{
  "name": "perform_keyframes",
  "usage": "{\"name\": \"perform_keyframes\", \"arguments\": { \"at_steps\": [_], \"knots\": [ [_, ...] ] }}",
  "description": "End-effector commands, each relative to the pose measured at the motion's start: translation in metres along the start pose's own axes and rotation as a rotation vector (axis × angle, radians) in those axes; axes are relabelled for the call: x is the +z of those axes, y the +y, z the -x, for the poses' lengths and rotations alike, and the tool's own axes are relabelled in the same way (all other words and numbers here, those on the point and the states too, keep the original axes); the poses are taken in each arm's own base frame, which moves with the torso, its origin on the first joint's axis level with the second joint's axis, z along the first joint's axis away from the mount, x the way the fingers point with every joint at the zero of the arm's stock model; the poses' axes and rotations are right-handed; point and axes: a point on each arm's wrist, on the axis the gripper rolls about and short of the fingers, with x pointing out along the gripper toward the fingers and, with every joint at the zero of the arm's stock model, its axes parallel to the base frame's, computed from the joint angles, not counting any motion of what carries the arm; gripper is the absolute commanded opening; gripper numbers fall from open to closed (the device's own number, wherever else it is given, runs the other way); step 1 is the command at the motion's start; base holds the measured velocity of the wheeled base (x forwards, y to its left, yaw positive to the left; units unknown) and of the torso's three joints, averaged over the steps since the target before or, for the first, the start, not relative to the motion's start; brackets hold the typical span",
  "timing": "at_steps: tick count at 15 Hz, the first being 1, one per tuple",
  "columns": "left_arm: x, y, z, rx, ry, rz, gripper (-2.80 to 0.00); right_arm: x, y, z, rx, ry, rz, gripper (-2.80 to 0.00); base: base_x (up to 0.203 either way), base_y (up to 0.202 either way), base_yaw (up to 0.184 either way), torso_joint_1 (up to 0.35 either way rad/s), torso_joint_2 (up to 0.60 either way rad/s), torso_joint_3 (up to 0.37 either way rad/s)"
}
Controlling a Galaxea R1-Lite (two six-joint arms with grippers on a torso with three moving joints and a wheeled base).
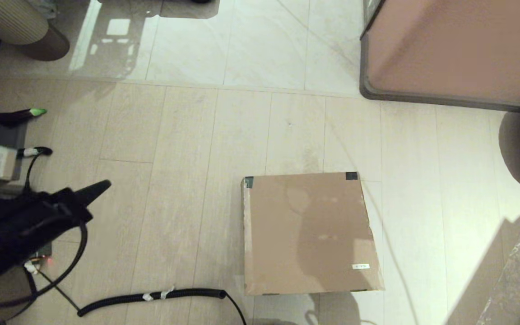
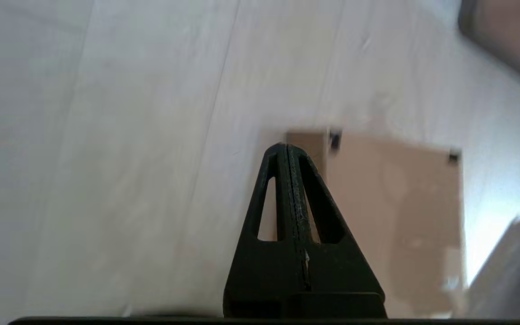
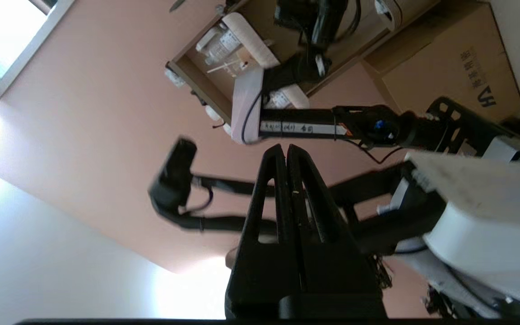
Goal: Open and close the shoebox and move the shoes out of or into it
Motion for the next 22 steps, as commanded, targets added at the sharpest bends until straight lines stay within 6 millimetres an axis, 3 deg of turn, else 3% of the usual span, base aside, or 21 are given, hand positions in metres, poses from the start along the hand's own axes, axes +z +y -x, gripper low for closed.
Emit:
{"name": "perform_keyframes", "arguments": {
  "at_steps": [1,3,7,10,12,14,19,22],
  "knots": [
    [-0.009,-0.011,0.061,-0.009,-0.07,-0.073,-2.8,-0.057,0.003,0.004,-0.009,-0.021,0.068,-2.8,0.0,0.0,0.0,0.0,0.0,0.0],
    [-0.036,-0.016,0.098,-0.013,-0.02,-0.125,-2.8,-0.07,-0.001,0.009,-0.029,-0.102,0.071,-2.8,0.0,0.0,0.0,0.0,0.0,0.0],
    [-0.082,-0.023,0.151,0.05,0.147,-0.186,-2.8,-0.078,-0.005,0.014,-0.059,-0.225,0.08,-2.8,0.0,0.0,0.0,0.0,0.0,0.0],
    [-0.107,-0.022,0.182,0.268,0.187,-0.26,-2.8,-0.07,-0.005,0.014,-0.053,-0.205,0.059,-2.8,0.0,0.0,0.0,0.0,0.0,0.0],
    [-0.119,-0.017,0.185,0.376,0.199,-0.281,-2.8,-0.07,-0.011,0.013,-0.043,-0.174,0.03,-2.8,0.0,0.0,0.0,0.0,0.0,0.0],
    [-0.118,-0.017,0.185,0.376,0.198,-0.28,-2.8,-0.069,-0.02,0.012,-0.035,-0.147,-0.017,-2.8,0.0,0.0,0.0,0.0,0.0,0.0],
    [-0.118,-0.017,0.185,0.376,0.198,-0.28,-2.8,-0.074,-0.058,0.011,-0.025,-0.111,-0.164,-2.8,0.0,0.0,0.0,0.0,0.0,0.0],
    [-0.118,-0.017,0.185,0.376,0.198,-0.28,-2.8,-0.081,-0.085,0.014,-0.021,-0.161,-0.159,-2.8,0.0,0.0,0.0,0.0,0.0,0.0]
  ]
}}
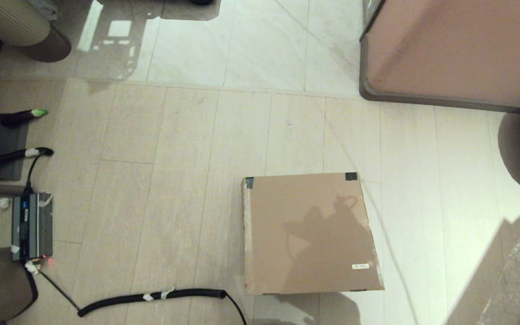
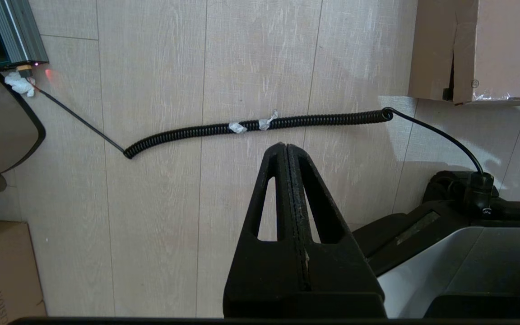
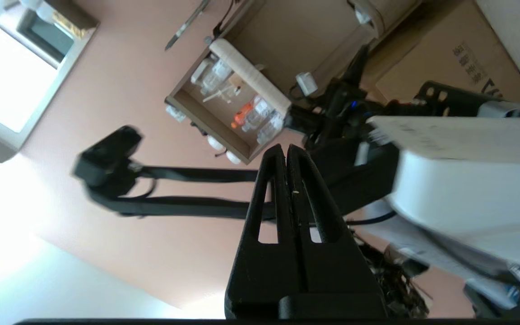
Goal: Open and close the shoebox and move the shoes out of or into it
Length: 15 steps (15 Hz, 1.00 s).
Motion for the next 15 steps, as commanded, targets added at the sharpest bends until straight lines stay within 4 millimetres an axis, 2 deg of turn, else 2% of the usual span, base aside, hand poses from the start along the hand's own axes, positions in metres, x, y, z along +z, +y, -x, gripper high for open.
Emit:
{"name": "perform_keyframes", "arguments": {
  "at_steps": [1,2,4,7,8,9,10,12,15],
  "knots": [
    [0.0,0.0,0.0,0.0,0.003,0.0,-2.8,-0.003,-0.01,0.003,0.0,-0.059,0.014,-2.8,0.0,0.0,0.0,0.0,0.0,0.0],
    [0.0,0.0,0.0,0.0,0.003,0.0,-2.8,-0.01,-0.008,0.003,0.005,-0.073,0.077,-2.8,0.0,0.0,0.0,0.0,0.0,0.0],
    [0.0,0.0,0.0,0.0,0.003,0.0,-2.8,-0.009,-0.02,0.004,0.018,-0.151,0.098,-2.8,0.0,0.0,0.0,0.0,0.0,0.0],
    [0.0,0.0,0.0,0.0,0.003,0.0,-2.8,0.01,-0.049,0.003,-0.073,-0.481,0.232,-2.8,0.0,0.0,0.0,0.0,0.0,0.0],
    [0.0,0.0,0.0,0.001,0.003,0.0,-2.8,0.014,-0.059,0.003,-0.179,-0.603,0.299,-2.8,0.0,0.0,0.0,0.0,0.0,0.0],
    [0.0,0.0,0.0,0.0,0.003,0.0,-2.8,0.015,-0.071,0.002,-0.374,-0.729,0.404,-2.8,0.0,0.0,0.0,0.0,0.0,0.0],
    [0.0,0.0,0.0,0.0,0.003,0.0,-2.8,0.01,-0.082,0.003,-0.591,-0.771,0.521,-2.8,0.0,0.0,0.0,0.0,0.0,0.0],
    [0.0,0.0,0.0,0.0,0.003,0.001,-2.8,-0.01,-0.096,0.01,-0.932,-0.729,0.754,-2.8,0.0,0.0,0.0,0.0,0.0,0.0],
    [0.0,0.0,0.0,0.0,0.003,0.003,-2.8,-0.047,-0.108,0.024,-1.109,-0.68,0.959,-2.8,0.0,0.0,0.0,0.0,0.0,0.0]
  ]
}}
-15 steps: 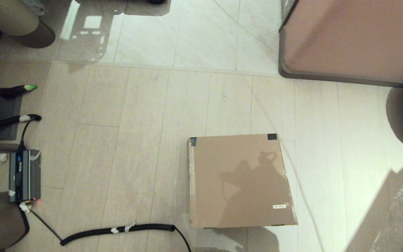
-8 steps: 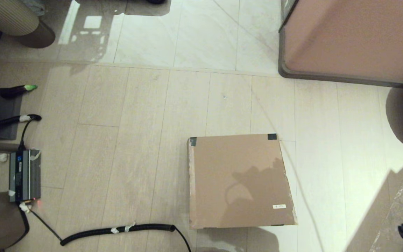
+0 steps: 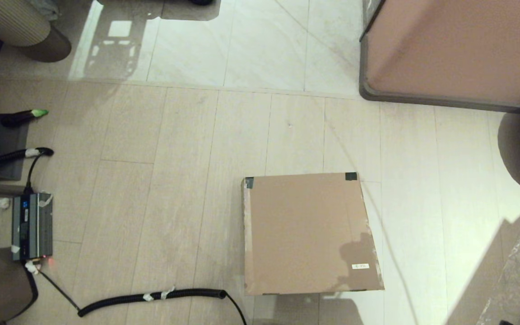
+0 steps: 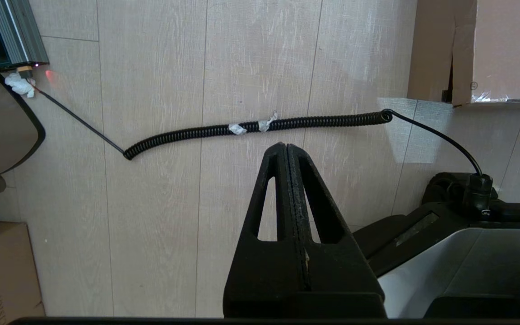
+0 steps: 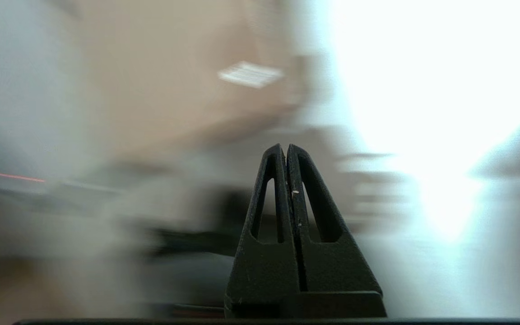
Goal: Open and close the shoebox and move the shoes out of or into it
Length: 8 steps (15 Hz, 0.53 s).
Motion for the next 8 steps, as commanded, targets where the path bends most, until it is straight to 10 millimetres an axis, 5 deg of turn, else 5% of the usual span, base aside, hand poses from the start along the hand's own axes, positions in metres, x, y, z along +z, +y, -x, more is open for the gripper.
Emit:
{"name": "perform_keyframes", "arguments": {
  "at_steps": [1,8],
  "knots": [
    [0.0,0.0,0.0,0.0,0.005,0.0,-2.8,-0.023,-0.007,0.026,-0.07,-0.078,0.271,-2.8,0.0,0.0,0.0,0.0,0.0,0.0],
    [0.0,0.0,0.0,0.0,0.005,0.0,-2.8,-0.042,-0.013,0.05,-0.05,-0.421,0.292,-2.8,0.0,0.0,0.0,0.0,0.0,0.0]
  ]
}}
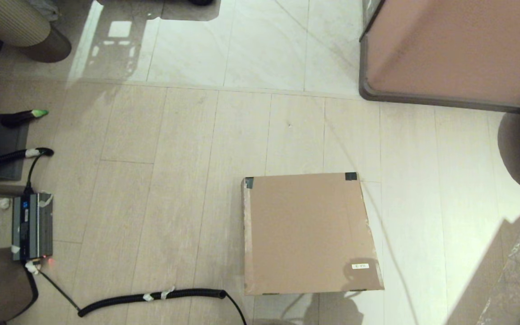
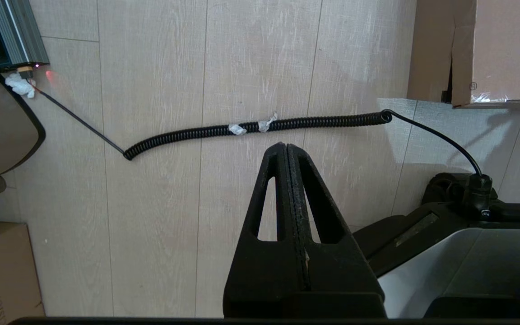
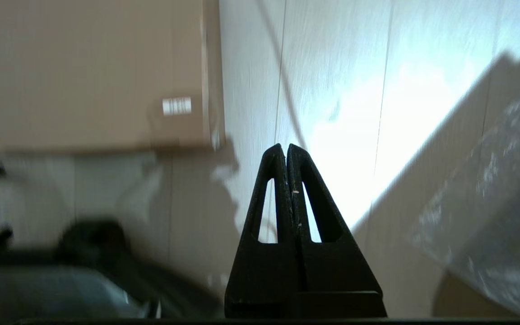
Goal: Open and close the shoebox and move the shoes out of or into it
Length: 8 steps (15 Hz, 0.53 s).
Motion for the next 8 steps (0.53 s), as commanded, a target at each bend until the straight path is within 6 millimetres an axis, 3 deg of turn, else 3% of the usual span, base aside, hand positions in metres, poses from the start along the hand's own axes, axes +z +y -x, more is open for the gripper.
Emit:
{"name": "perform_keyframes", "arguments": {
  "at_steps": [1,8],
  "knots": [
    [0.0001,0.0,-0.0003,0.0,0.003,0.0,-2.8,-0.0026,-0.0007,0.0044,-0.016,-0.089,-0.069,-2.8,0.0,0.0,0.0,0.0,0.0,0.0],
    [0.0001,0.0,-0.0003,0.0,0.004,0.001,-2.8,-0.0028,-0.0006,0.0044,-0.015,-0.086,-0.059,-2.8,0.0,0.0,0.0,0.0,0.0,0.0]
  ]
}}
